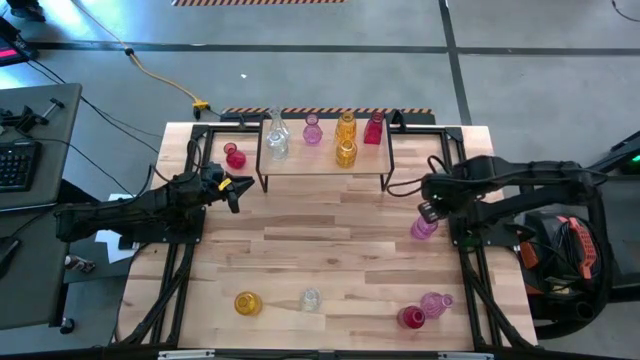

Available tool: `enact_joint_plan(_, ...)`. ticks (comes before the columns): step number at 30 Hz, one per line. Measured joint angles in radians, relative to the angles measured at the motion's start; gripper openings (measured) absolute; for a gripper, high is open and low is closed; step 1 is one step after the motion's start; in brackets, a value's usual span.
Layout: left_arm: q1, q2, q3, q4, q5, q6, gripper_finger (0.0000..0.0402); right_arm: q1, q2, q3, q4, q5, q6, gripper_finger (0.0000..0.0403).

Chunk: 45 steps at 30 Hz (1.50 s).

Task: Sort vases onto shelf
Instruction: Put the top purple vase on the shelf aligned with the other purple vase

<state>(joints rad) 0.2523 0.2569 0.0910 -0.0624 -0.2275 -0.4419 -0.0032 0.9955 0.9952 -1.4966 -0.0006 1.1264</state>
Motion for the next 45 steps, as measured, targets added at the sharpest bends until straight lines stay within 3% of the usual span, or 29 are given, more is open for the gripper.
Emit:
enact_joint_plan(7,0.0,0.0,0.0,0.0,0.0,0.0,0.0065,0.048,-0.094,-0.163,0.181,-0.029,0.103,0.013)
enact_joint_plan(13,0.0,0.0,0.0,0.0,0.0,0.0,0.0065,0.055,-0.145,-0.208,0.202,-0.015,0.132,0.0131)
enact_joint_plan(45,0.0,0.0,0.0,0.0,0.0,0.0,0.0065,0.048,-0.205,-0.194,0.125,0.018,0.126,0.0113)
